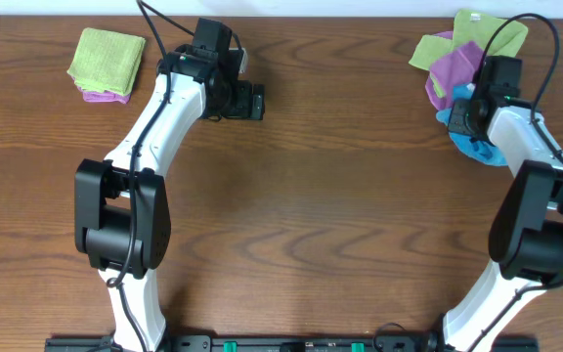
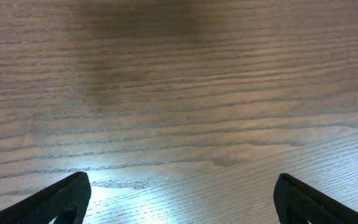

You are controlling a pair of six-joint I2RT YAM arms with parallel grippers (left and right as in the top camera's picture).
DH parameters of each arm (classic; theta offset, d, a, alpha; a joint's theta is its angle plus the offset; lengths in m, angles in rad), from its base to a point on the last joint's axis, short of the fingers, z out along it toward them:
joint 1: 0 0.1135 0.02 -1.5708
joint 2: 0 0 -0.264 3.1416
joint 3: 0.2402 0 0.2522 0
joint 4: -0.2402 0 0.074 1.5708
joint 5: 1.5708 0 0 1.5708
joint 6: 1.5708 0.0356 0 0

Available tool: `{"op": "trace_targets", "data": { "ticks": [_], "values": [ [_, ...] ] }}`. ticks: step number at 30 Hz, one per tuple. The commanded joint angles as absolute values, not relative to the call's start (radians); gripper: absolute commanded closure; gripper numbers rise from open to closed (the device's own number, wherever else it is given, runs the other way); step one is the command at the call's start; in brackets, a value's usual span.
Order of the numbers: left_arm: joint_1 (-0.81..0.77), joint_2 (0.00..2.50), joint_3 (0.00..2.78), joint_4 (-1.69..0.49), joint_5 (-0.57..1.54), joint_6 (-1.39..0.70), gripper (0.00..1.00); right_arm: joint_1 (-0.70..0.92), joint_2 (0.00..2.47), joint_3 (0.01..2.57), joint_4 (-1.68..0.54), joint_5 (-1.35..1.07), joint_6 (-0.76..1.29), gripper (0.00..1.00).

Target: Fold the cloth

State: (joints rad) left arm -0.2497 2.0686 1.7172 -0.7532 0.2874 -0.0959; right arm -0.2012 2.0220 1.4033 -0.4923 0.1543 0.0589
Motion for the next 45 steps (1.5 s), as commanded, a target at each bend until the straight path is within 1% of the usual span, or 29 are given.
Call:
{"op": "trace_targets", "data": {
  "ticks": [1,8,14,20,24,28,33,37,41,45],
  "values": [
    [-0.246,2.082,1.723,-0.756,0.278,-0.07,0.05,-0.175,1.953,1.496,-0.543,0.169,0.062,0.99],
    [-0.234,2.082,1.723,-0.767,0.278,-0.075,0.05,-0.075,1.772,1.611,-0.631,0.154,0.042,0.99],
    [-0.198,2.081,1.723,-0.807,0.274,-0.099,0.05,0.077,1.644,1.619,-0.647,0.011,0.035,0.99],
    [-0.079,2.081,1.723,-0.861,0.27,-0.202,0.05,0.279,1.582,1.631,-0.639,-0.117,0.036,0.99],
    [0.016,2.081,1.723,-0.902,0.314,-0.21,0.05,0.361,1.558,1.691,-0.651,-0.124,0.036,0.99],
    [0.097,2.076,1.723,-0.927,0.361,-0.21,0.05,0.368,1.541,1.76,-0.733,-0.12,0.035,0.99],
    [0.171,2.039,1.724,-0.926,0.417,-0.186,0.05,0.345,1.549,1.763,-0.852,-0.124,0.036,0.99],
    [0.18,1.975,1.723,-0.939,0.419,-0.149,0.05,0.347,1.564,1.763,-0.864,-0.124,0.036,0.99],
    [0.171,1.905,1.723,-0.939,0.375,-0.148,0.05,0.347,1.571,1.763,-0.847,-0.124,0.036,0.99],
    [0.171,1.889,1.723,-0.938,0.374,-0.133,0.05,0.347,1.575,1.763,-0.849,-0.098,0.036,0.99]
  ]
}}
